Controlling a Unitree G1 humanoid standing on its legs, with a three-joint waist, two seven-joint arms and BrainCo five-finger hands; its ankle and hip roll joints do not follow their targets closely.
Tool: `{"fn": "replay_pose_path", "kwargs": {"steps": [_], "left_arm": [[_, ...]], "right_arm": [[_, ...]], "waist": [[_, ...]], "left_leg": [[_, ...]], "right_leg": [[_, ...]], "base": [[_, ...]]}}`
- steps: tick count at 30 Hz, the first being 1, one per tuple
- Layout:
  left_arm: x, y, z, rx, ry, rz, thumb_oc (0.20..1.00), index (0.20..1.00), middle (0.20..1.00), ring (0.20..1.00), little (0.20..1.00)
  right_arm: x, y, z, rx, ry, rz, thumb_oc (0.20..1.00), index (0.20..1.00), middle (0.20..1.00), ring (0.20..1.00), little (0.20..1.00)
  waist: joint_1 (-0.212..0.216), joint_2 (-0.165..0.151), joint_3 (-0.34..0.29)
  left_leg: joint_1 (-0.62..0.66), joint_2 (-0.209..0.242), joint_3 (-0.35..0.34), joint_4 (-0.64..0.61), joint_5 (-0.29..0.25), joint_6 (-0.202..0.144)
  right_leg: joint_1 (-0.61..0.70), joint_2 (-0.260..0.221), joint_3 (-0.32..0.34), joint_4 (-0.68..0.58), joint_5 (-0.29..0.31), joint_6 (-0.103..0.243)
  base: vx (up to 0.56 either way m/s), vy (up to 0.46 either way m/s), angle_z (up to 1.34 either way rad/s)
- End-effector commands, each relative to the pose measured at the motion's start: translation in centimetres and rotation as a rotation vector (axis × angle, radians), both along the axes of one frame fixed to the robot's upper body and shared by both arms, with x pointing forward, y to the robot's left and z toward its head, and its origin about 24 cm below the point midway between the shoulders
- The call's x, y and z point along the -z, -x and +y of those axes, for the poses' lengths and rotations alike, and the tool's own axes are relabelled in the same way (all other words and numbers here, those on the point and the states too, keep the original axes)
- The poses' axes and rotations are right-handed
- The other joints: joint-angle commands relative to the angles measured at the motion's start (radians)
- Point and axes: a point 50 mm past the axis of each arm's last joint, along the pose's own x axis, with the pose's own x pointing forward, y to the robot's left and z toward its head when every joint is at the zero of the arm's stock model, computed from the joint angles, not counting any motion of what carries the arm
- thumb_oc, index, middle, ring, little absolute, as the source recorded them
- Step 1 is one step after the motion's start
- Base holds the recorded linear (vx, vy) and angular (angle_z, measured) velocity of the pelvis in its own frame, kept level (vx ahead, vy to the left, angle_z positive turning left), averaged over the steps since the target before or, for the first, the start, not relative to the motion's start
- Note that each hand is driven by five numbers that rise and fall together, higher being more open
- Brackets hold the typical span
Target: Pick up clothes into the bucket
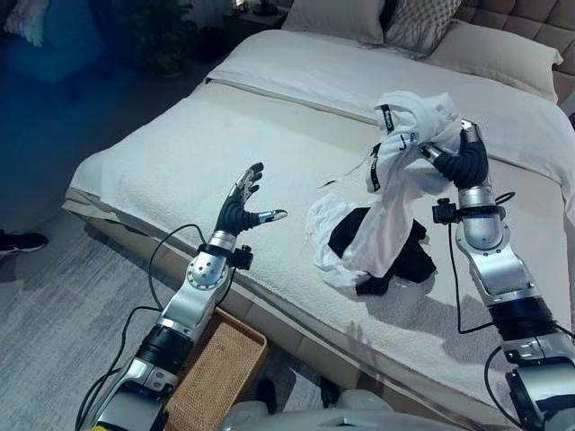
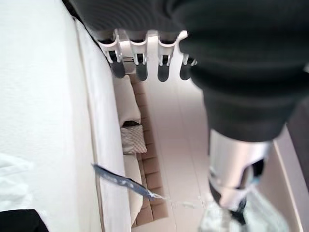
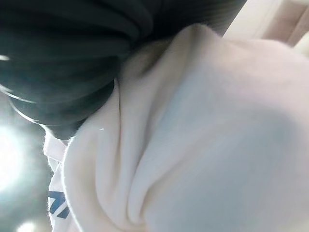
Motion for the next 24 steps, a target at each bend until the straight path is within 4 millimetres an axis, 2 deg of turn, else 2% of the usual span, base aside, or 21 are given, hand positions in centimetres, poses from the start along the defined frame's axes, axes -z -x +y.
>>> {"fn": "replay_pose_path", "kwargs": {"steps": [1,5,8,9,11,13,14,20,24], "left_arm": [[-2.0,-1.2,-1.6,0.091,-0.070,-0.073,1.000,1.000,1.000,1.000,1.000],[-2.6,-2.2,-3.4,0.148,-0.118,-0.073,1.000,1.000,1.000,1.000,1.000],[-2.8,-2.6,-4.3,0.173,-0.101,-0.063,1.000,1.000,1.000,1.000,1.000],[-3.1,-2.7,-5.7,0.240,-0.057,-0.040,1.000,1.000,1.000,1.000,1.000],[-3.3,-2.7,-6.4,0.283,-0.046,-0.027,1.000,1.000,1.000,1.000,1.000],[-3.8,-2.5,-8.3,0.394,0.001,0.013,1.000,1.000,1.000,1.000,1.000],[-3.9,-2.5,-8.3,0.394,0.001,0.012,1.000,1.000,1.000,1.000,1.000],[-5.4,-1.8,-11.5,0.598,0.037,0.067,1.000,1.000,1.000,1.000,1.000],[-5.8,-1.5,-12.4,0.647,0.045,0.085,1.000,1.000,1.000,1.000,1.000]], "right_arm": [[-4.9,0.3,2.0,-0.185,0.012,-0.166,0.200,0.200,0.200,0.200,0.200],[-6.3,0.5,3.7,-0.317,0.052,-0.167,0.200,0.200,0.200,0.200,0.200],[-6.7,0.5,4.2,-0.354,0.061,-0.165,0.200,0.200,0.200,0.200,0.200],[-7.0,0.5,5.1,-0.416,0.062,-0.154,0.200,0.200,0.200,0.200,0.200],[-7.1,0.6,5.4,-0.451,0.058,-0.144,0.200,0.200,0.200,0.200,0.200],[-7.2,0.7,6.3,-0.535,0.062,-0.103,0.200,0.200,0.200,0.200,0.200],[-7.3,0.7,6.3,-0.535,0.062,-0.104,0.200,0.200,0.200,0.200,0.200],[-7.4,1.6,8.1,-0.729,0.149,0.001,0.200,0.200,0.200,0.200,0.200],[-7.0,2.0,8.6,-0.800,0.175,0.067,0.200,0.200,0.200,0.200,0.200]], "waist": [[-0.012,-0.050,-0.088],[-0.019,-0.052,-0.096],[-0.022,-0.052,-0.095],[-0.025,-0.052,-0.093],[-0.027,-0.052,-0.093],[-0.033,-0.050,-0.092],[-0.033,-0.052,-0.092],[-0.039,-0.053,-0.084],[-0.039,-0.055,-0.084]], "left_leg": [[-0.017,0.026,-0.014,0.057,-0.078,-0.030],[0.000,0.032,-0.009,0.049,-0.076,-0.033],[0.006,0.034,-0.007,0.046,-0.076,-0.034],[0.010,0.035,-0.006,0.043,-0.073,-0.035],[0.010,0.036,-0.005,0.043,-0.073,-0.036],[0.021,0.040,-0.004,0.039,-0.078,-0.039],[0.014,0.038,-0.004,0.041,-0.071,-0.038],[0.027,0.047,-0.007,0.033,-0.069,-0.050],[0.024,0.046,-0.010,0.035,-0.067,-0.053]], "right_leg": [[0.012,-0.080,0.009,0.047,-0.056,0.085],[0.026,-0.079,0.008,0.045,-0.058,0.086],[0.030,-0.078,0.007,0.045,-0.057,0.086],[0.029,-0.076,0.008,0.047,-0.056,0.086],[0.028,-0.075,0.008,0.048,-0.057,0.086],[0.037,-0.071,0.006,0.047,-0.062,0.087],[0.030,-0.073,0.006,0.048,-0.057,0.087],[0.041,-0.068,-0.003,0.049,-0.063,0.088],[0.041,-0.068,-0.009,0.051,-0.064,0.088]], "base": [[0.05,-0.003,0.03],[0.00,0.000,0.00],[0.00,0.000,0.00],[0.00,0.000,0.00],[0.00,0.000,0.00],[0.00,0.000,0.00],[0.00,0.000,0.00],[0.01,-0.001,0.00],[0.00,0.000,0.00]]}}
